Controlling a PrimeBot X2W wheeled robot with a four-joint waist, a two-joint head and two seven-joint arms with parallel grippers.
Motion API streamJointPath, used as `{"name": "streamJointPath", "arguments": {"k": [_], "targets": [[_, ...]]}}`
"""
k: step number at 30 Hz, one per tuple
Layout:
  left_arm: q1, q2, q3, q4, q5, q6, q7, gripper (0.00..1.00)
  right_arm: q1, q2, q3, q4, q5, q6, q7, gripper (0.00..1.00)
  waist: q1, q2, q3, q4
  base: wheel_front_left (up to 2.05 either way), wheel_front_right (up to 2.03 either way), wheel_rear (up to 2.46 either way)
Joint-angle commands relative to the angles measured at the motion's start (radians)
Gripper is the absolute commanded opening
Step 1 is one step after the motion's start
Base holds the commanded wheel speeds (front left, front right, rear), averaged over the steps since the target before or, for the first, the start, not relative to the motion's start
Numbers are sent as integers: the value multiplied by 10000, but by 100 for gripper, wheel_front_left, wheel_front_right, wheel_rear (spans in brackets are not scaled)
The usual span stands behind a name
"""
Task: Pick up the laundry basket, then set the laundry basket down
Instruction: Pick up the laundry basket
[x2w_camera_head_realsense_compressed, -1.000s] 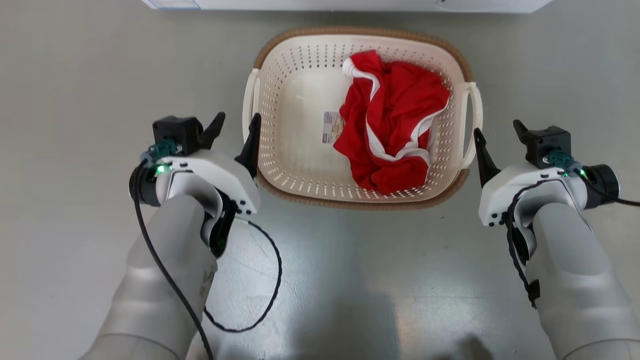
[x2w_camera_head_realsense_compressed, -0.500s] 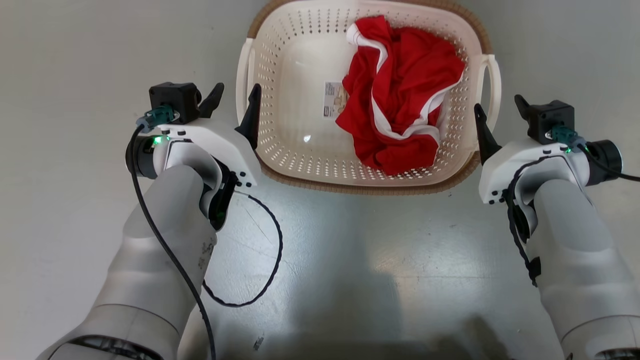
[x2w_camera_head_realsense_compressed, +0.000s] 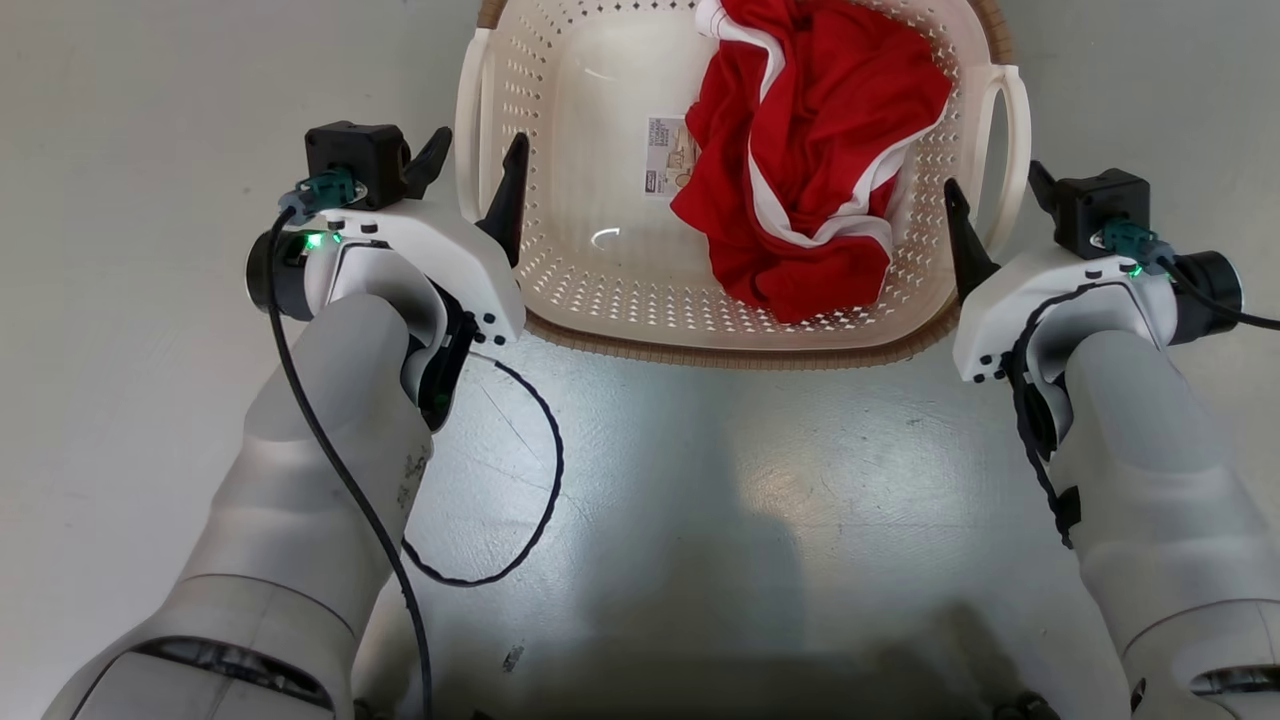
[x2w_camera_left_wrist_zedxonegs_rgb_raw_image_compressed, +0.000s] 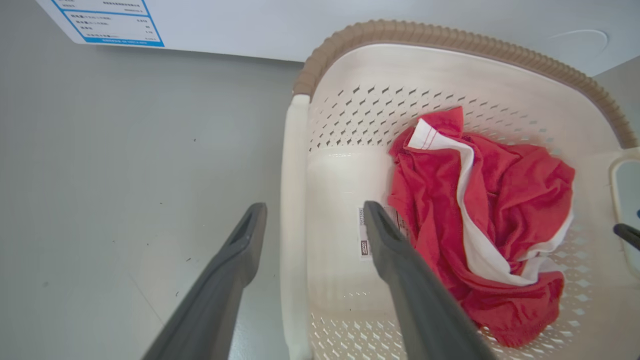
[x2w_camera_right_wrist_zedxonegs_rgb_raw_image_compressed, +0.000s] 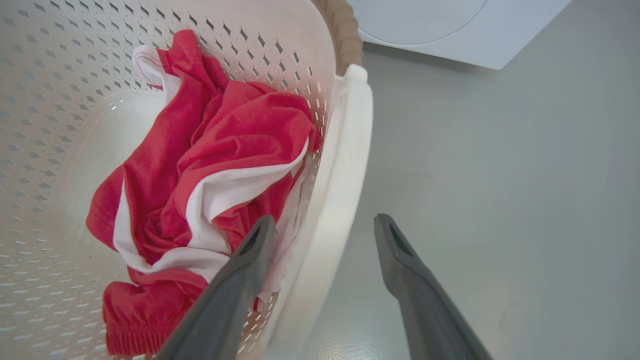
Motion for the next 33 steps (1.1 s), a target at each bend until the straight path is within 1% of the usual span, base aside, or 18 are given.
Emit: {"name": "streamJointPath", "arguments": {"k": [1, 12, 18, 25, 33], "targets": [[-39, 240, 24, 24, -69, 120, -62, 100, 107, 126, 270, 31, 161, 62, -179, 100, -1, 0, 19, -23, 0, 0, 0], [-427, 240, -520, 523, -378, 213, -62, 100, -168, 126, 689, 414, 623, 62, -361, 100, -1, 0, 207, -177, 0, 0, 0], [-597, 240, -873, 790, -561, 346, -62, 100, -241, 126, 820, 592, 764, 62, -455, 100, -1, 0, 314, -223, 0, 0, 0], [-746, 240, -1045, 970, -621, 435, -62, 100, -352, 126, 917, 705, 825, 62, -508, 100, -1, 0, 406, -252, 0, 0, 0], [-842, 240, -1159, 992, -634, 441, -62, 100, -437, 126, 1131, 802, 966, 62, -549, 100, -1, 0, 469, -231, 0, 0, 0]]}}
